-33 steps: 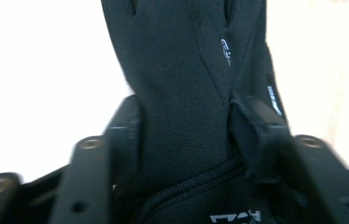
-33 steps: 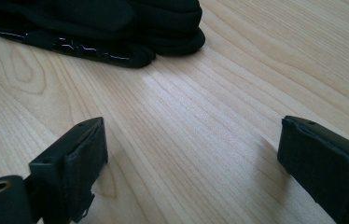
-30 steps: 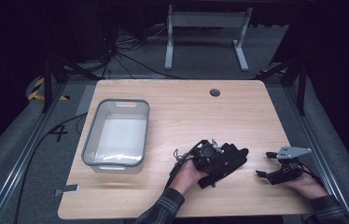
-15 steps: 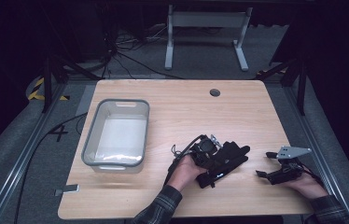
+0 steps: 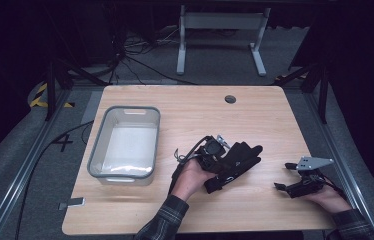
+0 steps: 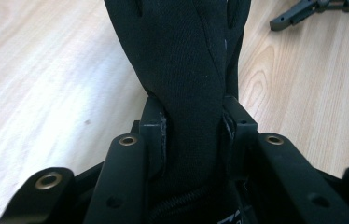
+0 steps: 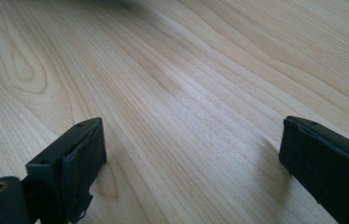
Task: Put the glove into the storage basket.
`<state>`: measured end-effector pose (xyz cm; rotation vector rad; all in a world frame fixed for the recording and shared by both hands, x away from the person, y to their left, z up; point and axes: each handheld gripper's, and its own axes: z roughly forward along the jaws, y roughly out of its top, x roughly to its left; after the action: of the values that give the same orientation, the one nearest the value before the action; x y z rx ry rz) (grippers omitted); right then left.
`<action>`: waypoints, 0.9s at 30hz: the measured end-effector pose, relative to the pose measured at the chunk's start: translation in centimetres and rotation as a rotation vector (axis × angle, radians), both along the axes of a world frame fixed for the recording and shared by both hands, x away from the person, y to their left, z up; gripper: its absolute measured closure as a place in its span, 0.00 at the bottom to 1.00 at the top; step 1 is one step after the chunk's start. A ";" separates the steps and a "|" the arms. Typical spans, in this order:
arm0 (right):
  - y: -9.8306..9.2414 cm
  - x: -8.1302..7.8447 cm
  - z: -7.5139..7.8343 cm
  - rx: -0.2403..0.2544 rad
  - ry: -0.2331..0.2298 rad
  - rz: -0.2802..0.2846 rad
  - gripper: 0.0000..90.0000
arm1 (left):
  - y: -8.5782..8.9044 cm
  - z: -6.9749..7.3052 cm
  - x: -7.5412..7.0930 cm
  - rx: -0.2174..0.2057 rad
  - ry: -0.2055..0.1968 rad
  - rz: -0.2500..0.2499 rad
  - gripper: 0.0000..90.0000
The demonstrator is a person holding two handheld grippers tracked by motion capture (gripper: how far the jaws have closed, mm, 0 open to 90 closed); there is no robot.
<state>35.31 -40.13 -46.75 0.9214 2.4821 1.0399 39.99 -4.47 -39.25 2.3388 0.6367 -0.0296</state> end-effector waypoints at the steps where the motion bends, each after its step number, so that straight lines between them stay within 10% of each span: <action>1: 0.0 0.0 0.0 0.000 0.001 0.000 0.09 | 0.2 0.2 0.1 -0.006 0.000 0.004 0.75; 27: 0.0 0.0 0.0 -0.001 0.002 0.001 0.09 | 7.7 4.4 1.7 -0.032 -0.048 0.173 0.75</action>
<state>35.30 -40.11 -46.75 0.9213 2.4850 1.0382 41.66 3.26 -34.90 2.2386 0.8062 0.0937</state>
